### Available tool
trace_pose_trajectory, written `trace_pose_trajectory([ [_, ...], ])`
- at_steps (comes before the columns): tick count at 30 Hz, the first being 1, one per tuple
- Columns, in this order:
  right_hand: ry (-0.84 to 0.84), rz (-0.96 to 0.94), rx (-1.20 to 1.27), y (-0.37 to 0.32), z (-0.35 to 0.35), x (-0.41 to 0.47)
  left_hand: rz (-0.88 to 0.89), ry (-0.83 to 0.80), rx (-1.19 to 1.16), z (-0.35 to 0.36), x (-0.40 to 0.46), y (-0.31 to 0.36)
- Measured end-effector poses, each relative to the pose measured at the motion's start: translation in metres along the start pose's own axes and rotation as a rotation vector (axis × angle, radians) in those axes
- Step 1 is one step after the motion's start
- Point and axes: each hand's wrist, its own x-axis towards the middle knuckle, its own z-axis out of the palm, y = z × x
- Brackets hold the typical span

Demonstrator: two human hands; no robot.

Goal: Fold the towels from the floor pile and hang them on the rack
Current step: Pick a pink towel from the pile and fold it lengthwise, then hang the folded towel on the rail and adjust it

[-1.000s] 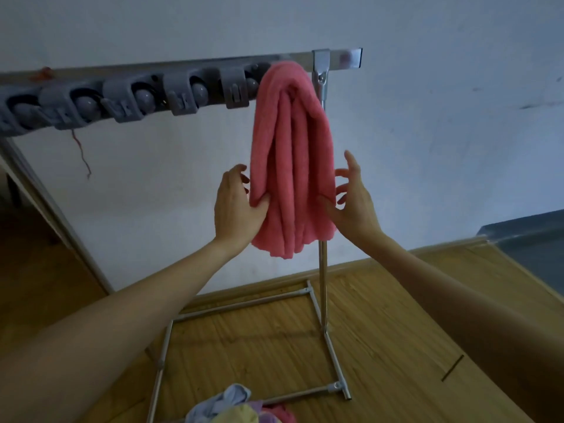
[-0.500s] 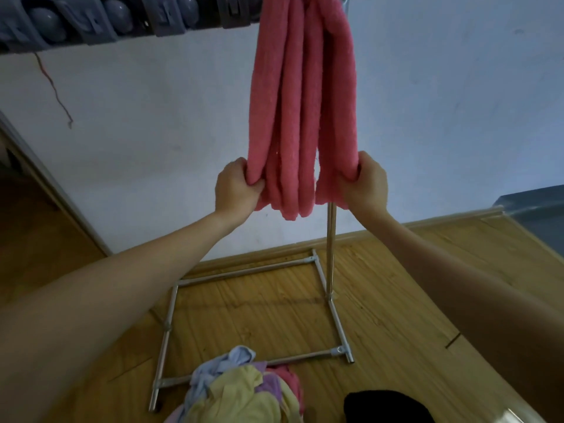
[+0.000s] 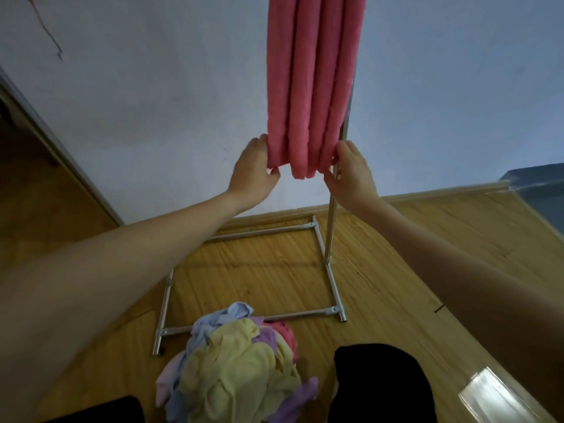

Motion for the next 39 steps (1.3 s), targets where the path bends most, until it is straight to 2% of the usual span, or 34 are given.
trace_pose_trajectory([
  [6, -0.320, 0.137, -0.049, 0.009, 0.040, -0.047, -0.103, -0.215, 0.022, 0.013, -0.032, -0.020],
  [12, -0.890, 0.232, -0.200, 0.011, 0.104, -0.129, -0.476, -0.287, 0.000, 0.024, -0.125, -0.093],
  [16, -1.105, 0.286, -0.196, 0.008, 0.148, -0.187, -0.738, -0.402, 0.064, 0.029, -0.217, -0.150],
  [21, -1.240, 0.193, -0.113, 0.000, 0.198, -0.249, -0.914, -0.582, 0.062, 0.039, -0.313, -0.197],
  [26, -1.357, 0.264, -0.117, -0.002, 0.248, -0.285, -1.013, -0.659, -0.049, 0.067, -0.360, -0.226],
  [34, -1.240, 0.264, -0.093, 0.005, 0.292, -0.298, -1.082, -0.629, -0.177, 0.128, -0.356, -0.243],
  [39, -1.209, 0.330, -0.070, 0.019, 0.299, -0.298, -1.160, -0.580, -0.261, 0.148, -0.350, -0.241],
])
